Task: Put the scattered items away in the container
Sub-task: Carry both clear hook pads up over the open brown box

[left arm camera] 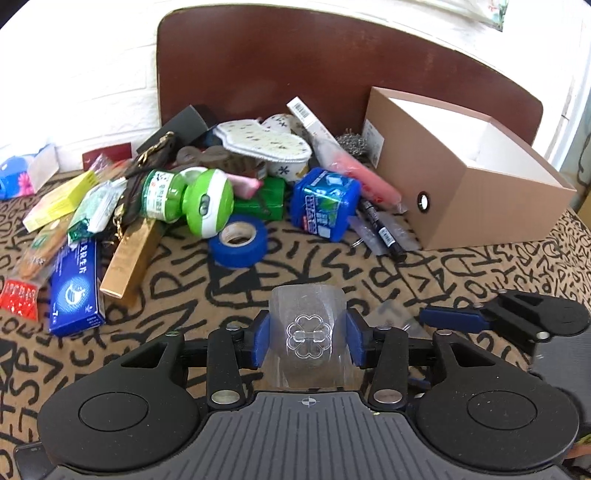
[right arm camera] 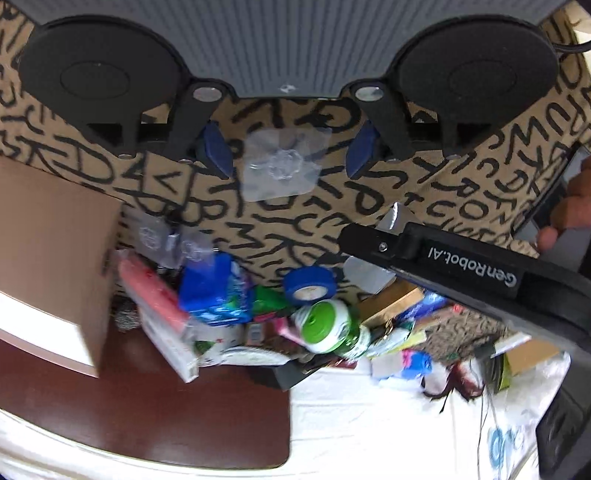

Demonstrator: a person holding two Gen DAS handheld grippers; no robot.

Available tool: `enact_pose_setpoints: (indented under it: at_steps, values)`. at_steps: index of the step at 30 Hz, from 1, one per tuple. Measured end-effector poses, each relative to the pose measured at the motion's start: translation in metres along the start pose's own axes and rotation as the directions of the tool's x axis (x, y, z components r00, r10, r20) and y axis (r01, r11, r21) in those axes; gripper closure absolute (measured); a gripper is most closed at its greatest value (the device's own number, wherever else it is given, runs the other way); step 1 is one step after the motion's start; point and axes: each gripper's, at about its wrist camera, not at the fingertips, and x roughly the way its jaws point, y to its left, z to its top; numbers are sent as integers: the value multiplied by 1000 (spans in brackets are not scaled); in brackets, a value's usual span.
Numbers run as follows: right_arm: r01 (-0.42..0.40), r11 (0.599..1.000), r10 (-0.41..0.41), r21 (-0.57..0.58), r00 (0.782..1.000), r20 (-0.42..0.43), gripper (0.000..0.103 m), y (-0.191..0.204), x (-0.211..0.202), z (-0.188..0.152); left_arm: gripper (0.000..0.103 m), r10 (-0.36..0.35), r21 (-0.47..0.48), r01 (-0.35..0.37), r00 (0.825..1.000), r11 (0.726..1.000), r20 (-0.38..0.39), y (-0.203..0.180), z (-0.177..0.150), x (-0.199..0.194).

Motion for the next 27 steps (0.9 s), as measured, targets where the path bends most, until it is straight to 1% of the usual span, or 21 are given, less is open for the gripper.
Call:
enact_pose_setpoints:
  at_steps: [4, 5, 7, 8, 9, 14, 18, 22, 27]
  values:
    - [5, 1000, -4, 24, 1000, -26, 38, 0, 16, -4, 58, -6, -8, 6, 1000, 1000, -9, 3, -2, 3]
    - [8, 1000, -7, 30, 1000, -11, 47, -2, 15, -5, 57, -9, -10, 9, 1000, 1000, -11, 3, -2, 4]
    - [9, 999, -9, 47, 1000, -9, 50, -4, 14, -5, 57, -11, -12, 11, 1000, 1000, -14, 3, -3, 6]
    - [11, 998, -10, 58, 1000, -9, 56, -5, 12, -4, 57, -13, -14, 12, 1000, 1000, -15, 3, -4, 7]
    - [12, 998, -12, 63, 1000, -8, 60, -7, 10, -4, 57, -14, -16, 14, 1000, 1000, -17, 2, -4, 7]
    - [25, 997, -25, 73, 1000, 6, 61, -9, 4, -4, 56, -19, -13, 19, 1000, 1000, -15, -1, -5, 5]
    - [36, 997, -39, 74, 998, 44, 61, -12, -11, 1, 56, -31, 4, 31, 1000, 1000, 1, -8, 1, -1]
    - [64, 995, -71, 73, 993, 91, 61, -22, -29, 9, 55, -58, 33, 56, 998, 998, 35, -22, 16, -6]
    - [107, 988, -124, 108, 977, 171, 61, -46, -61, 23, 55, -114, 85, 107, 990, 991, 81, -50, 45, -11]
